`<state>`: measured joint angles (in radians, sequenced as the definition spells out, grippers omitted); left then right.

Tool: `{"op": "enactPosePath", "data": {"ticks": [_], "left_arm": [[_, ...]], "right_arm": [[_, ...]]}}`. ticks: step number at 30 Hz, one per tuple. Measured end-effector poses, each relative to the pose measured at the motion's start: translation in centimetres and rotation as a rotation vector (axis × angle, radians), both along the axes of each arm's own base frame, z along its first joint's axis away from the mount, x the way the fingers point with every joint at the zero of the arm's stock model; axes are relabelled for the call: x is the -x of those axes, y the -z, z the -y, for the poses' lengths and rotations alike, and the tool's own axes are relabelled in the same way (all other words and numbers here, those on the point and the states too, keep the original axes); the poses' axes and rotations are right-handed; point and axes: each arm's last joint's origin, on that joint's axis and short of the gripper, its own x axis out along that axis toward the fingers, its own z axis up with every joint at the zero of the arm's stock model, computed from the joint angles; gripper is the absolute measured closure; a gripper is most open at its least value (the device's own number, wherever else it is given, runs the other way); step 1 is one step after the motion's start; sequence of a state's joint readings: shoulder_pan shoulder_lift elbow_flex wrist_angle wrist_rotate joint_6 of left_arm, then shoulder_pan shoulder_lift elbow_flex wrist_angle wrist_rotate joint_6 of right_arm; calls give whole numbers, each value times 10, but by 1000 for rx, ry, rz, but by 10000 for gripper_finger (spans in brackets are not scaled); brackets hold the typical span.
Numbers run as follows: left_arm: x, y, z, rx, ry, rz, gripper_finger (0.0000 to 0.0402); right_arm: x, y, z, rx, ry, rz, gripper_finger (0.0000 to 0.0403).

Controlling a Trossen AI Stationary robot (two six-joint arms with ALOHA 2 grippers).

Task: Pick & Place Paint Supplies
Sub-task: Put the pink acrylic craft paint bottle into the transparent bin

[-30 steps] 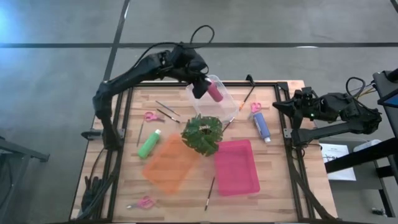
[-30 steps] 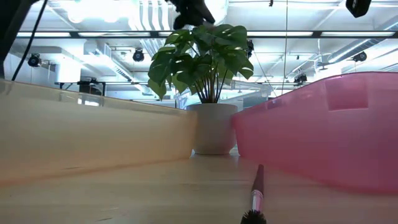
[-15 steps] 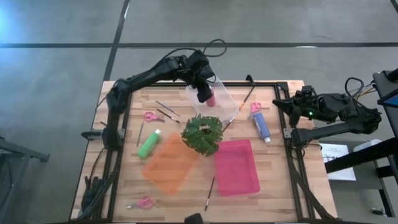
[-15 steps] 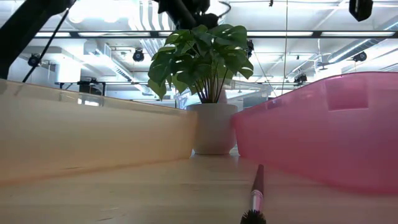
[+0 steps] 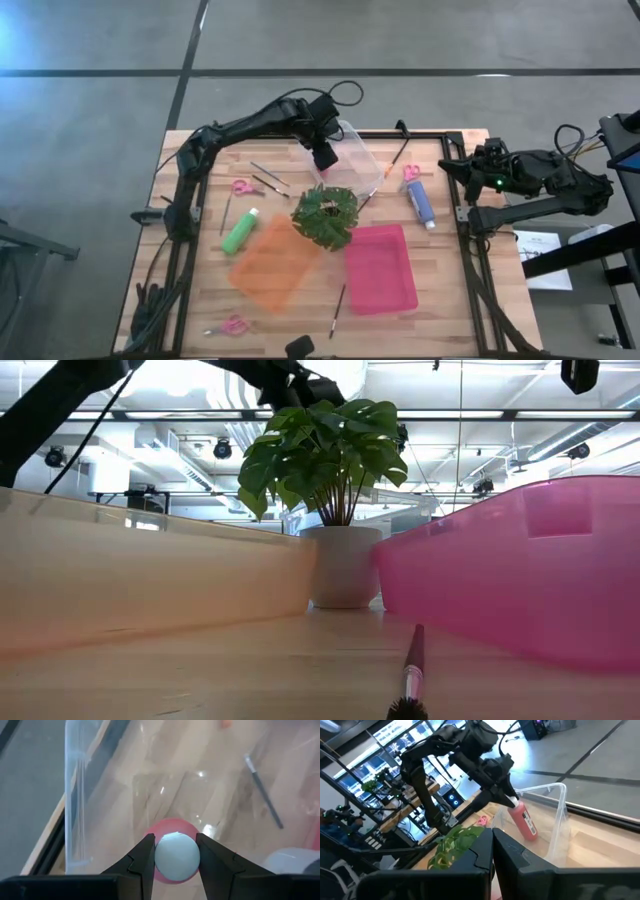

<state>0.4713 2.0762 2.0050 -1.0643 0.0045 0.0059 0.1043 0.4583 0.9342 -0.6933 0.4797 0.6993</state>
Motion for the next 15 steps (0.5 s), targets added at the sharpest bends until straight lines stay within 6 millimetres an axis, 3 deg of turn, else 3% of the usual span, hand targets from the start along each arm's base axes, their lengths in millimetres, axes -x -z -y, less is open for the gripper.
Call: {"op": "enactPosePath", "data": {"ticks": [15], "left_arm": [[-2, 15, -5, -11, -49, 37, 279]], "right_arm": [[0, 0, 0, 4, -6, -7, 394]]}}
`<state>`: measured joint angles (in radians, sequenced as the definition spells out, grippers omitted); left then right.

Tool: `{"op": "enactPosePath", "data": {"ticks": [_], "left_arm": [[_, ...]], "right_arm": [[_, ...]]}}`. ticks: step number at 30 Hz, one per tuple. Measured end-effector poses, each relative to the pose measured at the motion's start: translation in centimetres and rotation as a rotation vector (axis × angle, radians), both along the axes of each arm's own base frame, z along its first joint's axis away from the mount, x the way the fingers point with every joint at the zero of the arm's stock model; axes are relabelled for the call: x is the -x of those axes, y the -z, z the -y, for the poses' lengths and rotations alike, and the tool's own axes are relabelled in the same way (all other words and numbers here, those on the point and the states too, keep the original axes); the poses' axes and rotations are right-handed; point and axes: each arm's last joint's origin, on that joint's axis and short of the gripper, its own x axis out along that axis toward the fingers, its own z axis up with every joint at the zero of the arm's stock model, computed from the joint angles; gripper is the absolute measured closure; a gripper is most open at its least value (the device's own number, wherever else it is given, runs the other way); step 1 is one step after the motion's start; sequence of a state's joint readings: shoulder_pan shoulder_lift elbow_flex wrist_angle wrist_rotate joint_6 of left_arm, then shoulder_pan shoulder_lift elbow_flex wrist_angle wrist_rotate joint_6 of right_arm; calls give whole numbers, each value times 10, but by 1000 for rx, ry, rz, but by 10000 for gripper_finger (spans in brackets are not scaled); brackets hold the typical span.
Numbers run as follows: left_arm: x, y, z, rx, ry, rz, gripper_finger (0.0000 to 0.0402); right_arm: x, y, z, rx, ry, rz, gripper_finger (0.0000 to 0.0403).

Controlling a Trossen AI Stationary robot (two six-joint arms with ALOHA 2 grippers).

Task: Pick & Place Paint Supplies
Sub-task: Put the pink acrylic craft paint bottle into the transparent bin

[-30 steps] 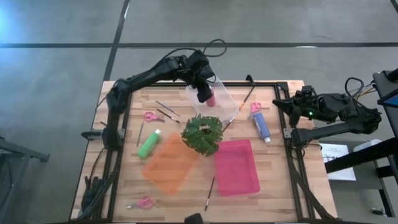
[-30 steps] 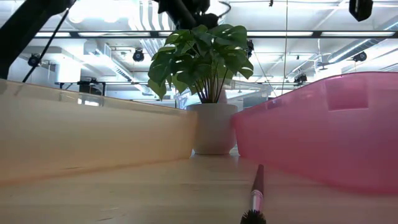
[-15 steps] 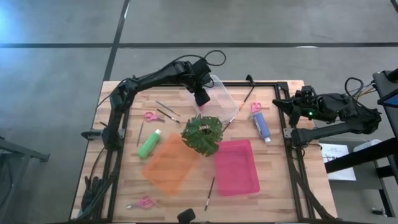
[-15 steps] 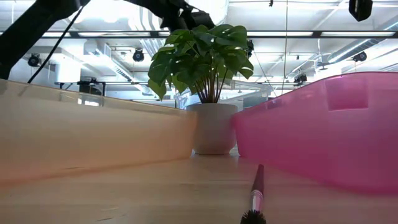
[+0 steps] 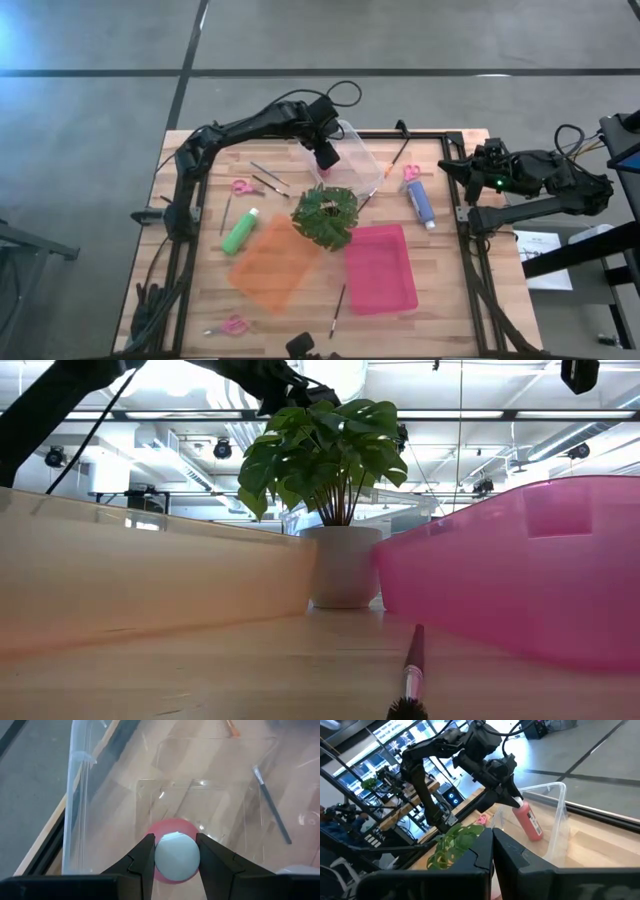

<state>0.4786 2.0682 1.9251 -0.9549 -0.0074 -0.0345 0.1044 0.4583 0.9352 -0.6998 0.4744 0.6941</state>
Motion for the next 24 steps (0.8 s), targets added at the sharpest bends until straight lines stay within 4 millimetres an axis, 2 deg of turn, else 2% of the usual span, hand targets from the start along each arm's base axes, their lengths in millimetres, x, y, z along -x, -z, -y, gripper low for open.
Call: {"op": "enactPosePath", "data": {"ticks": [10, 12, 18, 21, 24], "left_arm": [[1, 0, -1, 0, 1, -7, 277], [1, 0, -1, -9, -17, -12, 256], [3, 0, -2, -50, -49, -40, 155], [4, -4, -2, -58, -53, -30, 127], [7, -16, 0, -75, -57, 12, 117]], "right_arm": [[0, 0, 0, -1, -1, 1, 394], [0, 0, 0, -1, -2, 1, 394], [0, 0, 0, -2, -3, 2, 394], [0, 0, 0, -2, -3, 2, 394], [0, 0, 0, -2, -3, 2, 394]]}}
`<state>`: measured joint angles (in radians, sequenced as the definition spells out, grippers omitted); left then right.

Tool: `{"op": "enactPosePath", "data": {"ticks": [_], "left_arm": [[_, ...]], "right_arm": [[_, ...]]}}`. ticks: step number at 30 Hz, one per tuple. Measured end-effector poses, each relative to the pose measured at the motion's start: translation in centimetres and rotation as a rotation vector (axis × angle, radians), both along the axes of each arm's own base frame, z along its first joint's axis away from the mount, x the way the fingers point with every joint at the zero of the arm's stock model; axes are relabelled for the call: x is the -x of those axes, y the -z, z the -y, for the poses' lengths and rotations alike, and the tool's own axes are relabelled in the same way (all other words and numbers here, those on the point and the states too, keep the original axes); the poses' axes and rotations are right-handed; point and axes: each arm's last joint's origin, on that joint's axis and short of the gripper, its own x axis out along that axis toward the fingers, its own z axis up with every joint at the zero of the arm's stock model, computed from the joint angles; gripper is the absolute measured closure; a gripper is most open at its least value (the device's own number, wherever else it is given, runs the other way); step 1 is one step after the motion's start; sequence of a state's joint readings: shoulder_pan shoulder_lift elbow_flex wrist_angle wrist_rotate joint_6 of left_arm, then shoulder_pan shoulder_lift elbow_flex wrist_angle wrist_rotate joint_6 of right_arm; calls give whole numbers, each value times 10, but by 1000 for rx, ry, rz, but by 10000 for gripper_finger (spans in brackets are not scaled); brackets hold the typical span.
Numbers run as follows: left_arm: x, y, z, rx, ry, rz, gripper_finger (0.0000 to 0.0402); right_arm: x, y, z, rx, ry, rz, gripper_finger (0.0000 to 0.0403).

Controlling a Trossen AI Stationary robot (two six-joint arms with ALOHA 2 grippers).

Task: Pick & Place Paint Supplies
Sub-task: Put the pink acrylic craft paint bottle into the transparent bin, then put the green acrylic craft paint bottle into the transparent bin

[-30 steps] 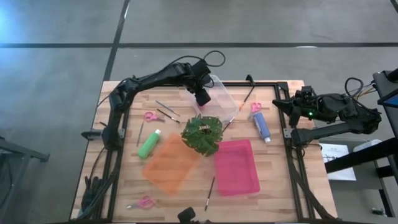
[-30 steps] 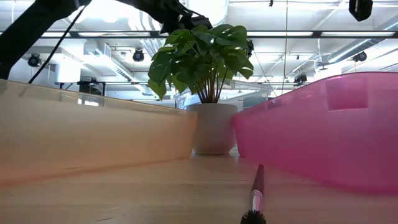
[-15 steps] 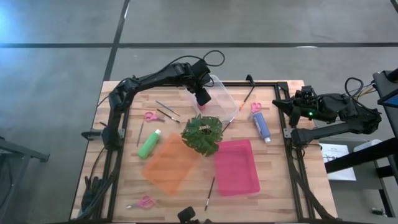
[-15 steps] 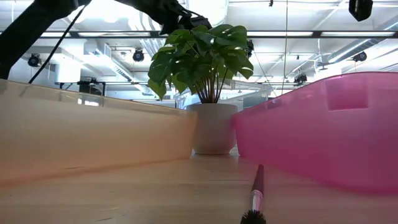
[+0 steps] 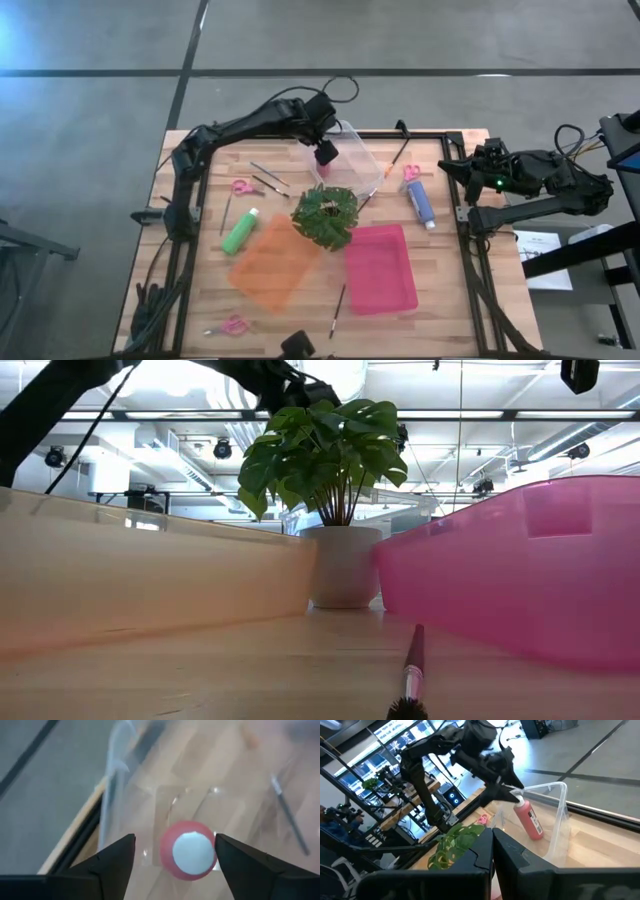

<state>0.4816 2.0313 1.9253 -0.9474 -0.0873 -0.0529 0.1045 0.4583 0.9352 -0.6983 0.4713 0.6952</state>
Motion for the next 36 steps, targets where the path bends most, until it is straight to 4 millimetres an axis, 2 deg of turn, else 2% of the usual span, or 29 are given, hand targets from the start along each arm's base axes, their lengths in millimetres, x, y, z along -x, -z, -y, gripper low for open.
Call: {"op": "enactPosePath", "data": {"ticks": [7, 11, 14, 18, 22, 28, 32, 36], "left_arm": [[20, -51, 14, -3, 46, 134, 114], [56, -74, 38, 88, 117, 43, 113], [86, -79, 63, 175, 106, -84, 113], [125, -78, 99, 268, 7, -130, 113], [160, -60, 137, 335, -94, -140, 113], [187, -13, 184, 377, -103, -125, 113], [204, 23, 204, 399, -118, -211, 113], [218, 50, 212, 421, -205, -276, 113]], "right_arm": [[0, 0, 0, 0, 0, 0, 394], [0, 0, 0, -8, 1, 3, 394], [0, 0, 0, -9, -4, 4, 394], [1, -2, 0, -12, -14, 9, 394], [2, -5, -1, -14, -33, 19, 394], [4, -9, -1, -9, -56, 26, 394], [5, -11, -1, -12, -72, 33, 394], [5, -11, -2, -15, -76, 34, 394]]}}
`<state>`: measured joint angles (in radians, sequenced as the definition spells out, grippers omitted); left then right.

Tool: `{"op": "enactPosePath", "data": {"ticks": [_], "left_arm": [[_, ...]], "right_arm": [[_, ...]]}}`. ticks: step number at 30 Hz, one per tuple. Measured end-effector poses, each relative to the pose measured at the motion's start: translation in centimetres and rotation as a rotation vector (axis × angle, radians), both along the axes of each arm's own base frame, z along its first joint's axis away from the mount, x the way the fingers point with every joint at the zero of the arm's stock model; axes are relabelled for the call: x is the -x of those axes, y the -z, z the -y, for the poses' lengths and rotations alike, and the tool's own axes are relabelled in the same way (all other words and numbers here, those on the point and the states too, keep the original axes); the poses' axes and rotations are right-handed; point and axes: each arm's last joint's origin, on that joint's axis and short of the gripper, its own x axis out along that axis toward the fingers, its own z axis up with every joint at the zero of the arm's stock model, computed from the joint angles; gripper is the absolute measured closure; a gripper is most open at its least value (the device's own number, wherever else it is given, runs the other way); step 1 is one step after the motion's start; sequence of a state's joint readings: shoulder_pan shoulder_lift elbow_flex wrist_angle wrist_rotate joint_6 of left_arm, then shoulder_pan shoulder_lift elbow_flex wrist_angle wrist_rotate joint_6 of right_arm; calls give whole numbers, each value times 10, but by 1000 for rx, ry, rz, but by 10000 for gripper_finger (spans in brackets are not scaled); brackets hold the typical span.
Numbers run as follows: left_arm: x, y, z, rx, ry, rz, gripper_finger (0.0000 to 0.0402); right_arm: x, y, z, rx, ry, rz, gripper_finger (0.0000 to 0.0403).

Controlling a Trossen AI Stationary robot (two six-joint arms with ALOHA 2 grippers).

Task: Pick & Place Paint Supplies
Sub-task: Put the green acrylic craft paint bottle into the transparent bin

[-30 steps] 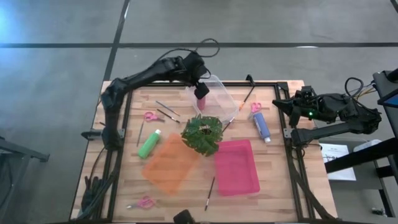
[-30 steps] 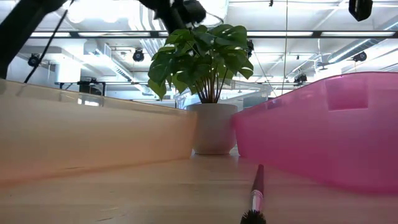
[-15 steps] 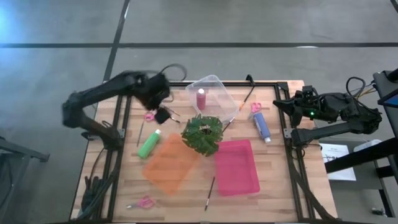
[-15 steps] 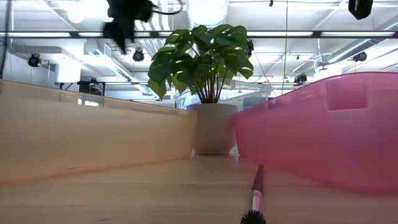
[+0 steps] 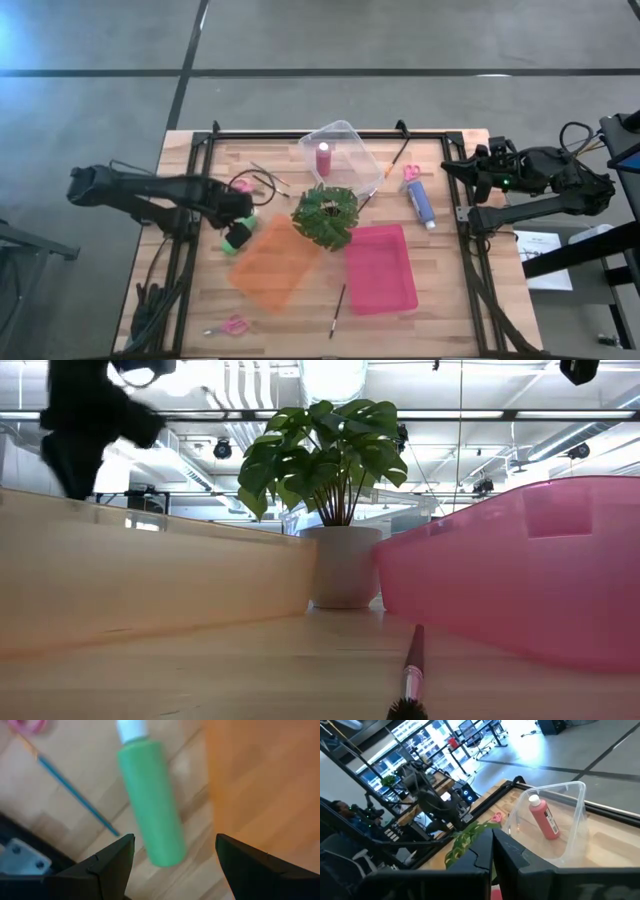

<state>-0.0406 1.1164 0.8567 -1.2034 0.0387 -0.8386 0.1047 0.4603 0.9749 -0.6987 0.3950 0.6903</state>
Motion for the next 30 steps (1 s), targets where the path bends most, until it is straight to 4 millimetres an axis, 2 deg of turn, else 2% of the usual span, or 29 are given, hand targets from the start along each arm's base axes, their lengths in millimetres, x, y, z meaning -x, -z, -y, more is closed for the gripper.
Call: {"op": "enactPosePath", "data": {"ticks": [9, 17, 25, 30], "left_arm": [[4, 37, 1, 57, -24, 7, 113], [11, 57, 0, 22, -55, -24, 128], [13, 69, 0, 28, -65, -5, 175], [14, 71, 0, 28, -66, -6, 183]], "right_arm": [[0, 0, 0, -3, -4, 0, 394], [0, 0, 0, 0, -4, -1, 394], [0, 0, 0, 1, -4, -1, 394], [0, 0, 0, 1, -4, -1, 394]]}}
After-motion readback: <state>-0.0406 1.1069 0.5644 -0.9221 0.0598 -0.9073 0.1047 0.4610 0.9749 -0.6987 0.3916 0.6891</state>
